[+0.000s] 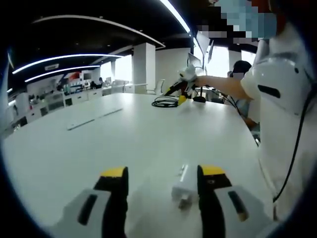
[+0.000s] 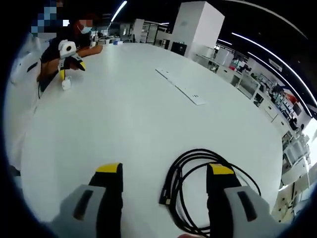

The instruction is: Plug the desk Type‑C cable into the charger adapter.

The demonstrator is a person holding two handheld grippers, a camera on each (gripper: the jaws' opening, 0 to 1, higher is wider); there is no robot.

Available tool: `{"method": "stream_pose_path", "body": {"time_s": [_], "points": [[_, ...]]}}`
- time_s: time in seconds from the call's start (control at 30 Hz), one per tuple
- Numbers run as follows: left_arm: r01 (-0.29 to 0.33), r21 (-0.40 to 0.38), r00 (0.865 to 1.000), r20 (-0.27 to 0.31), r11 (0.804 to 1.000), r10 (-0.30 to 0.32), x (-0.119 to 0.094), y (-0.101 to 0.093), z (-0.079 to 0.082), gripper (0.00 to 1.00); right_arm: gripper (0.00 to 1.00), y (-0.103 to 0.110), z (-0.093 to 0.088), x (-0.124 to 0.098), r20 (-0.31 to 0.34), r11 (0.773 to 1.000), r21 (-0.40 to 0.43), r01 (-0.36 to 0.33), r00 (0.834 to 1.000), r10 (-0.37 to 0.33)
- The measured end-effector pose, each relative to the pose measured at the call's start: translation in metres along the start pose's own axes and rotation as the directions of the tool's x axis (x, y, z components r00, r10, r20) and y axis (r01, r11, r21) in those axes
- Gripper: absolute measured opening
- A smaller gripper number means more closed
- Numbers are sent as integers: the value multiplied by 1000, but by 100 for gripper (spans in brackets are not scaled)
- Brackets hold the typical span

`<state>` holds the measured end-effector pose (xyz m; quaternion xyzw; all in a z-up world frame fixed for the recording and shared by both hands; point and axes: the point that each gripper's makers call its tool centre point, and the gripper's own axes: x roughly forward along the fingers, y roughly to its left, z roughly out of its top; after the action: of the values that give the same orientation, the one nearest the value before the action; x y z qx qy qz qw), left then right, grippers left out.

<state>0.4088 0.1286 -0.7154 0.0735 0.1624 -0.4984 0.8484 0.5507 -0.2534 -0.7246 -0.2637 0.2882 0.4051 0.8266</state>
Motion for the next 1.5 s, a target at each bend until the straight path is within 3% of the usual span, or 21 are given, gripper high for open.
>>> {"method": "stream_pose_path", "body": {"time_s": [0.43, 0.67, 1.5], "points": [[2, -2, 1000, -1, 1000, -2, 0, -1, 0, 55, 65, -5, -6, 3, -3, 1000, 25, -8, 1000, 8], [3, -5, 1000, 2, 1000, -3, -1, 0, 0, 54, 55, -10, -9, 2, 8, 998, 59, -8, 1000, 7], [7, -17, 1000, 1, 1000, -7, 1, 0, 2, 53, 51, -14, -24, 12, -4, 992, 121, -22, 1000, 23]]}}
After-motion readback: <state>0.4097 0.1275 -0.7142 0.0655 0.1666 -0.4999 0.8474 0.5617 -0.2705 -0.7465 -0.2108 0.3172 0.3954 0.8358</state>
